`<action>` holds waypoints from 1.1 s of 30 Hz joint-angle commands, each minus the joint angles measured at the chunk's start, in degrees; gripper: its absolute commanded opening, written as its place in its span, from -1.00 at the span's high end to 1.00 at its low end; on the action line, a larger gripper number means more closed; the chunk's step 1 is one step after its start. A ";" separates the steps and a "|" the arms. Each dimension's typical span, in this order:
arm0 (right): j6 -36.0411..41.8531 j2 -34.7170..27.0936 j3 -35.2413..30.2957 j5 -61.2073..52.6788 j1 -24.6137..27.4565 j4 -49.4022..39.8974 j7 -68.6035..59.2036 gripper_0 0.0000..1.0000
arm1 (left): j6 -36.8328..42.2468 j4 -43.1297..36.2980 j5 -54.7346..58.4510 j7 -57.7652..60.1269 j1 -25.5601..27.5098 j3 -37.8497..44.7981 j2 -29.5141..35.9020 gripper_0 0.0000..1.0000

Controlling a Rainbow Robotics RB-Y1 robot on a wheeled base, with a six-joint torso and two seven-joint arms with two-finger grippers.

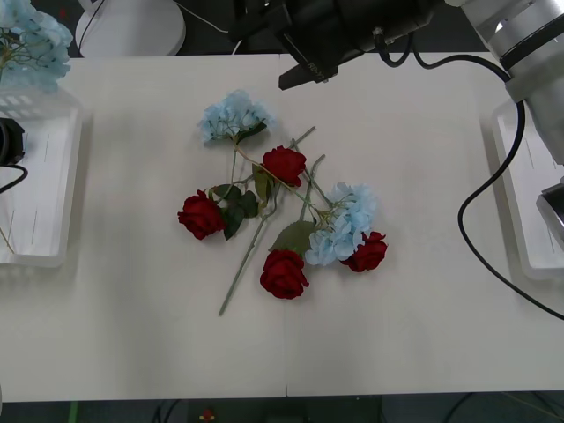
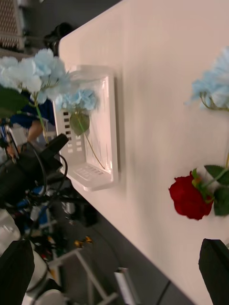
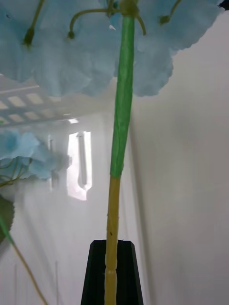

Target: Put the red flowers into the right box and the blue flowers into the left box

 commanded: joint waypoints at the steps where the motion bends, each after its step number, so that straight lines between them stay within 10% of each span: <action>1: 0.19 -3.98 1.32 4.61 1.14 -7.01 -21.33 -1.00 | 3.15 2.73 -7.15 3.36 -3.91 4.16 5.24 1.00; 16: 1.42 -5.56 9.67 22.01 7.82 -23.53 -98.05 -1.00 | -6.43 26.28 -19.72 6.27 -7.34 7.59 7.88 1.00; 26: 10.12 -4.50 15.21 29.92 8.17 -23.62 -111.33 -1.00 | -11.61 33.14 -18.84 7.23 -8.75 7.24 8.58 0.99; 33: 9.86 -3.89 21.98 32.91 10.37 -23.62 -119.94 -1.00 | -9.59 32.26 -14.18 7.23 -8.57 7.24 8.58 -0.26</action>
